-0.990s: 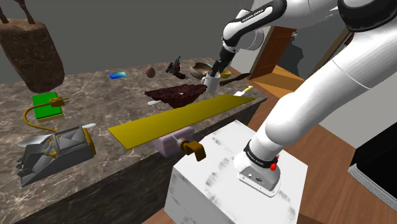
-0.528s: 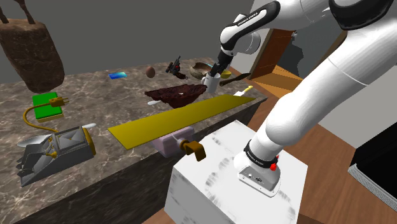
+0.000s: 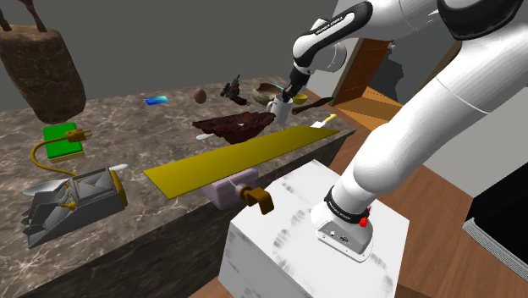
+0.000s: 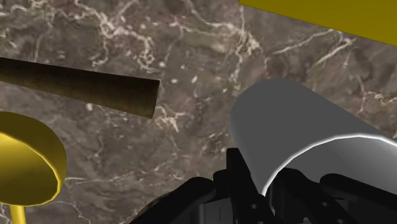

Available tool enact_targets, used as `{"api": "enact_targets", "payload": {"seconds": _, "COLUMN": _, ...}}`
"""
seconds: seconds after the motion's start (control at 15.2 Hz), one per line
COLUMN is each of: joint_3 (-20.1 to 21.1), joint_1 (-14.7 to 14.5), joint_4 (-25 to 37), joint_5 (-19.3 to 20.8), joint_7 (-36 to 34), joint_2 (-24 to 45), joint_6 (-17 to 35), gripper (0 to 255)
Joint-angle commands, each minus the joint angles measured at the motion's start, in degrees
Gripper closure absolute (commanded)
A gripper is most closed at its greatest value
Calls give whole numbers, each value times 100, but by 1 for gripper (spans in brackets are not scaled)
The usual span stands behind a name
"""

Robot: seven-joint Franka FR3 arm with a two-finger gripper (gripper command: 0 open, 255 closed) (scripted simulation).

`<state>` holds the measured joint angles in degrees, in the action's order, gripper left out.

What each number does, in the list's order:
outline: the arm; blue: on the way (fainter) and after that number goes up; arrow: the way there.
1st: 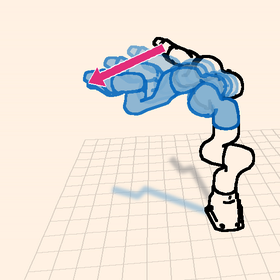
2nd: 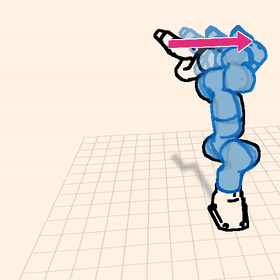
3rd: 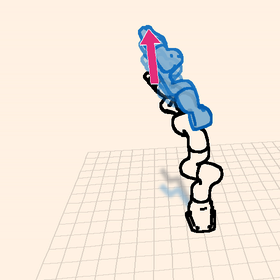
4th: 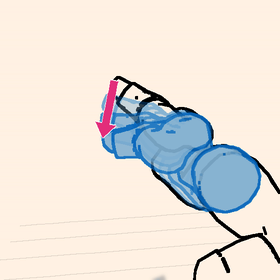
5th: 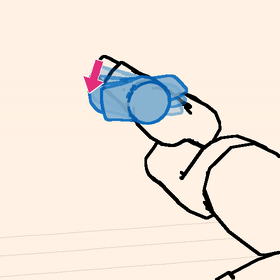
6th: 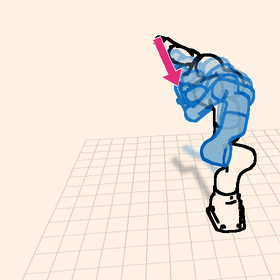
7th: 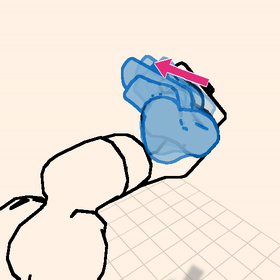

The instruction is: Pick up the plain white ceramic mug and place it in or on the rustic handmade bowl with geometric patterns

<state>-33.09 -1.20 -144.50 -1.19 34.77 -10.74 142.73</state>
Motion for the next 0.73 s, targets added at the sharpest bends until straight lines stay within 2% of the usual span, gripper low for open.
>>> {"api": "enact_targets", "payload": {"seconds": 0.0, "joint_3": 0, "joint_1": 0, "joint_4": 0, "joint_5": 0, "joint_7": 0, "joint_2": 0, "joint_6": 0, "gripper": 255}}
{"api": "enact_targets", "payload": {"seconds": 0.26, "joint_3": 0, "joint_1": 0, "joint_4": 0, "joint_5": -1, "joint_7": 1, "joint_2": 1, "joint_6": 1, "gripper": 255}}
{"api": "enact_targets", "payload": {"seconds": 0.66, "joint_3": 124, "joint_1": 100, "joint_4": 197, "joint_5": 269, "joint_7": -241, "joint_2": -360, "joint_6": -513, "gripper": 255}}
